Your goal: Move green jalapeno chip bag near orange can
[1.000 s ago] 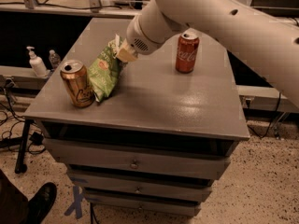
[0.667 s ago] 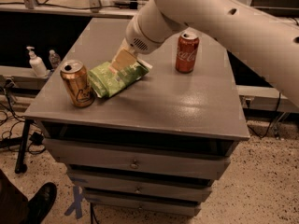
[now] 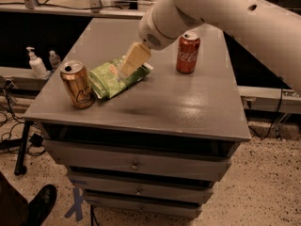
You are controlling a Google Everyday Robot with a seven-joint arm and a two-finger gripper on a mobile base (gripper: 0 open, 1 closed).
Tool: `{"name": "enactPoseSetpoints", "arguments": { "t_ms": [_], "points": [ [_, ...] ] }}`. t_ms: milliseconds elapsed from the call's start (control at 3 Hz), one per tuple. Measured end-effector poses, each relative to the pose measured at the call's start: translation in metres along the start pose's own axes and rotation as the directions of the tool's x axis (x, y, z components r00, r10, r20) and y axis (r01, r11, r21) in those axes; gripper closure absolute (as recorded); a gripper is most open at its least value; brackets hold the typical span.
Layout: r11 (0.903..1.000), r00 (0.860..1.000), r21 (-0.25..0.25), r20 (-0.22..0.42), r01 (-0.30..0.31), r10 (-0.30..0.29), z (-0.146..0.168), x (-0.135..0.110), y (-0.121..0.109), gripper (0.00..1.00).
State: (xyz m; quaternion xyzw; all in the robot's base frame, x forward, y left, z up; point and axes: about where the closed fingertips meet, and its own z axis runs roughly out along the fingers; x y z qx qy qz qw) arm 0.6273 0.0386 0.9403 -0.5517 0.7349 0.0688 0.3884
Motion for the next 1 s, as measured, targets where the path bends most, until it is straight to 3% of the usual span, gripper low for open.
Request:
{"name": "enactPoseSetpoints", "arguments": {
  "t_ms": [333,667,1000],
  "points": [
    [0.9965,0.999,0.075,0.036,-0.037,0.034,-0.039,0.022,-0.034,0.0],
    [0.9774,0.994,0.197,0.087,-0.076,0.06,-0.101,0.057,-0.079,0.0],
    [0.9774,0.994,0.197,0.087,-0.076,0.06,-0.101,0.057,-0.079,0.0]
  ]
}}
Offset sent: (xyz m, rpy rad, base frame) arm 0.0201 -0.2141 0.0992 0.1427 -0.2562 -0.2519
